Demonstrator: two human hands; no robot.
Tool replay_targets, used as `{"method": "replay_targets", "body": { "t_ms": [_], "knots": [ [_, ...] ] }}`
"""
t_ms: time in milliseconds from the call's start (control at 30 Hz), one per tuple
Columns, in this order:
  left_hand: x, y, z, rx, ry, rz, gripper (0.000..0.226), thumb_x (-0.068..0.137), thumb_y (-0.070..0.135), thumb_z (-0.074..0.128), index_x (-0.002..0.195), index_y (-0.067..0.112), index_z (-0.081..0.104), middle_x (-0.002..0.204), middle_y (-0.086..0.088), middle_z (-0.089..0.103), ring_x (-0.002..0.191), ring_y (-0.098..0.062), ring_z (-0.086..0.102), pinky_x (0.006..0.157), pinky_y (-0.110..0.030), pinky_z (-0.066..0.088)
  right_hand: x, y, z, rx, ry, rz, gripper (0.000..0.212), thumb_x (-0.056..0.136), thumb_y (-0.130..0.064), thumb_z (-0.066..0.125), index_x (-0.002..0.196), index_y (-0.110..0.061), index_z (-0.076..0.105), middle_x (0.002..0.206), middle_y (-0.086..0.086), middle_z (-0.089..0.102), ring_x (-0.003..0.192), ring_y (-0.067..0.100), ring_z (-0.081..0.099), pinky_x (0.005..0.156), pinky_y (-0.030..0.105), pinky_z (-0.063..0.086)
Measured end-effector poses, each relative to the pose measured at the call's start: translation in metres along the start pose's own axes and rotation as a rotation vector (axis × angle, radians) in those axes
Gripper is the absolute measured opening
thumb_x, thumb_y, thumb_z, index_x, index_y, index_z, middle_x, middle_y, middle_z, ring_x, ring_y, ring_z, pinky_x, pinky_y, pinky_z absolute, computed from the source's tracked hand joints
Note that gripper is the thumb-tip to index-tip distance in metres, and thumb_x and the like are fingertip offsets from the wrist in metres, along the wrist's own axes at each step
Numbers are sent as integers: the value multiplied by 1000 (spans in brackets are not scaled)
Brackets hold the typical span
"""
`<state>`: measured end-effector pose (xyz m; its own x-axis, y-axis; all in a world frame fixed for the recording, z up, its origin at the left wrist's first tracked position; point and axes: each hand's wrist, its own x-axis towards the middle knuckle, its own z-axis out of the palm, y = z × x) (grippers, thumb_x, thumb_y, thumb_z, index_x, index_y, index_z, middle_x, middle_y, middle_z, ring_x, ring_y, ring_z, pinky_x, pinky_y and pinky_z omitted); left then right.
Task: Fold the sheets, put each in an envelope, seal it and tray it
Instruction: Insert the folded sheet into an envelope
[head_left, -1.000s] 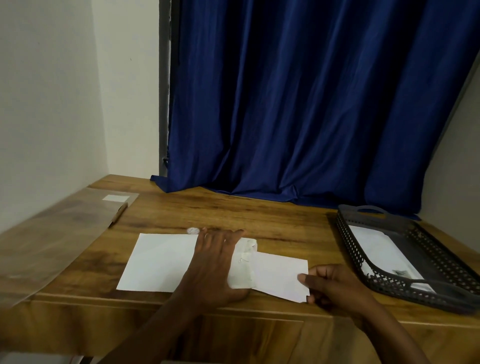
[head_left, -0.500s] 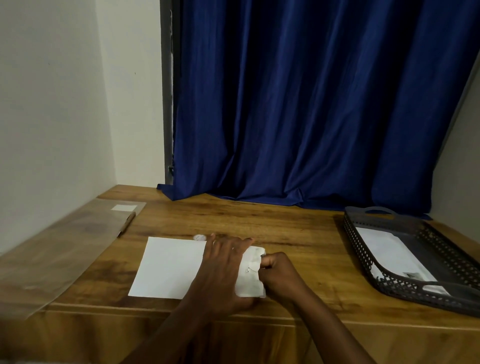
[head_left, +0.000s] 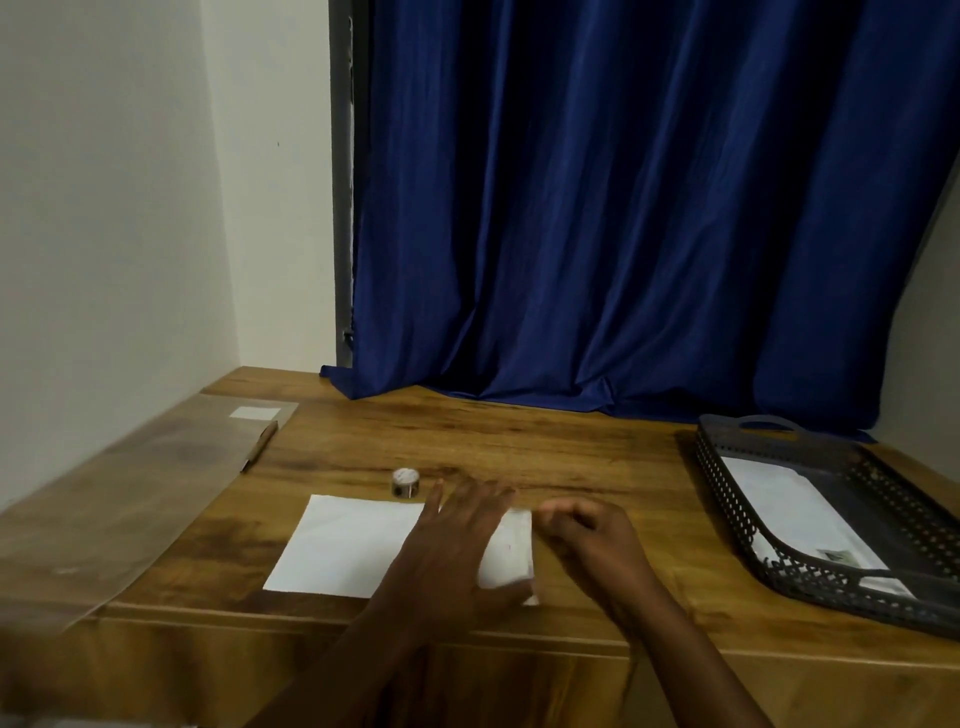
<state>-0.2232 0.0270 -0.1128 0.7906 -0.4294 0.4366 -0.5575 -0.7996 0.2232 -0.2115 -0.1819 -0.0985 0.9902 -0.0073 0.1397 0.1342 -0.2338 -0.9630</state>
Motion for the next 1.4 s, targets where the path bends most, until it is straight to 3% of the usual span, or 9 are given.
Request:
{"method": "replay_targets", "body": {
  "t_ms": [100,267,433,600,767,933,1033,1167,1400],
  "knots": [
    [1,-6,7,62,-183,-21,72,99,68,17,160,30,20,169,6,14,155,-13,7,126,-38,2,-1,14,-15,-31,149,-26,14,98,-23,62,100,-29,74,96,-2,77,93,21,71,85,46,60],
    [6,-11,13,120,-327,7,103,74,75,-15,162,27,10,169,5,4,156,-15,0,125,-39,-3,-14,17,-5,-307,-33,-169,42,99,-43,57,141,-39,53,137,-26,56,127,-7,51,109,29,45],
    [4,-10,14,-69,-168,-86,71,102,61,26,162,27,9,167,4,20,153,-12,16,125,-32,9,-21,14,1,-880,-374,-388,70,100,-64,36,160,-38,14,164,-22,12,152,-4,4,124,24,9],
    [-6,-13,2,-314,225,-15,52,100,43,51,151,35,39,152,23,38,142,6,30,116,-25,33,-22,10,2,-1016,-506,-391,78,93,-79,28,159,-43,9,167,-19,5,154,1,-7,127,38,3],
    [-41,-27,-24,-61,49,12,67,90,75,47,147,40,43,154,22,37,144,2,25,121,-34,26,-32,3,-1,-1113,-536,-370,95,87,-86,32,161,-35,3,168,-15,-3,153,4,-12,127,39,-2],
    [-89,-46,-49,159,-275,-76,96,72,97,38,154,53,17,158,34,-1,149,4,-5,123,-29,-1,-48,6,-6,-1215,-463,-410,97,84,-87,34,161,-36,5,167,-16,-2,155,6,-6,124,34,-3],
    [-113,-58,-59,192,-180,-56,82,78,88,44,151,57,23,158,34,12,149,3,11,118,-30,11,-56,19,-11,-1153,-371,-498,81,90,-79,37,159,-41,19,165,-21,11,152,1,2,122,31,4],
    [-131,-73,-68,162,-93,-43,59,85,66,59,141,58,41,145,37,39,137,6,36,112,-27,33,-64,41,-18,-1014,-184,-645,57,83,-54,56,139,-44,56,146,-21,53,139,7,45,108,35,43],
    [-132,-65,-71,-87,179,44,26,90,52,61,114,48,69,116,32,63,110,6,58,95,-19,42,-72,30,-30,-404,-97,-464,15,92,-35,69,101,-41,80,110,-24,74,115,1,63,93,26,51]
  ]
}}
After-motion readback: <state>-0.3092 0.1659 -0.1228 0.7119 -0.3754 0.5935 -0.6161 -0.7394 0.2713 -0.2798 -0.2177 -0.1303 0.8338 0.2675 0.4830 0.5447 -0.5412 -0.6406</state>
